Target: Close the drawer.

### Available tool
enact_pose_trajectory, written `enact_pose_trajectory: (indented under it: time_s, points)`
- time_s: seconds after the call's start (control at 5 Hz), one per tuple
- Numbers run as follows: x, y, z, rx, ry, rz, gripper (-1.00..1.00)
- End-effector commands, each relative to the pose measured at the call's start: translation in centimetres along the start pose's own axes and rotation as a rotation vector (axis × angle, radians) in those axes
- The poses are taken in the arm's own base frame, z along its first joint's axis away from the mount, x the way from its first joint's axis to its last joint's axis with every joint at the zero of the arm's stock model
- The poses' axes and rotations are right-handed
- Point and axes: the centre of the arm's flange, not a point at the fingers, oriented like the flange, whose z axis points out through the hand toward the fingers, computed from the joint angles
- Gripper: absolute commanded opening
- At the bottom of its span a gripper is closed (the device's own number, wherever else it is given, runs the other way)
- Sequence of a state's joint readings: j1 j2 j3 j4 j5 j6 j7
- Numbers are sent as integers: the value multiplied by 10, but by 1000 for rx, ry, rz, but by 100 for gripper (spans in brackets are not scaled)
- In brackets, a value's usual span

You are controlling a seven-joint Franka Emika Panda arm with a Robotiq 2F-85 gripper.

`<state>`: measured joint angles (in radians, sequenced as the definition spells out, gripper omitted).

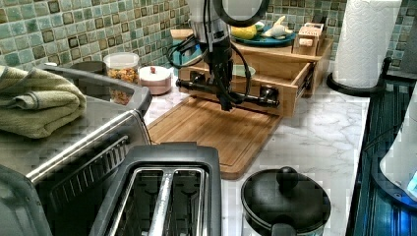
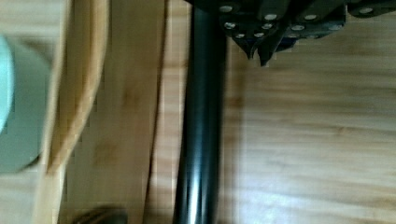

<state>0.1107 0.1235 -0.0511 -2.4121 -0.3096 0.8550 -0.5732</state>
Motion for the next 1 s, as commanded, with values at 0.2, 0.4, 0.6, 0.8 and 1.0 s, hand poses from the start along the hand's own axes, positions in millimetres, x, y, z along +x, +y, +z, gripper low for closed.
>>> enact_pose_trajectory:
  time_s: [0.2,0.4,0.6,0.8,1.0]
  points:
    - [-1,137,-13,39,95,28,-100]
    - [-5,187,-7,64,135,44,-100]
    - [-13,233,-20,43,162,57,-100]
    - [-30,268,-18,28,253,43,-100]
    - [-38,314,-5,55,282,64,-100]
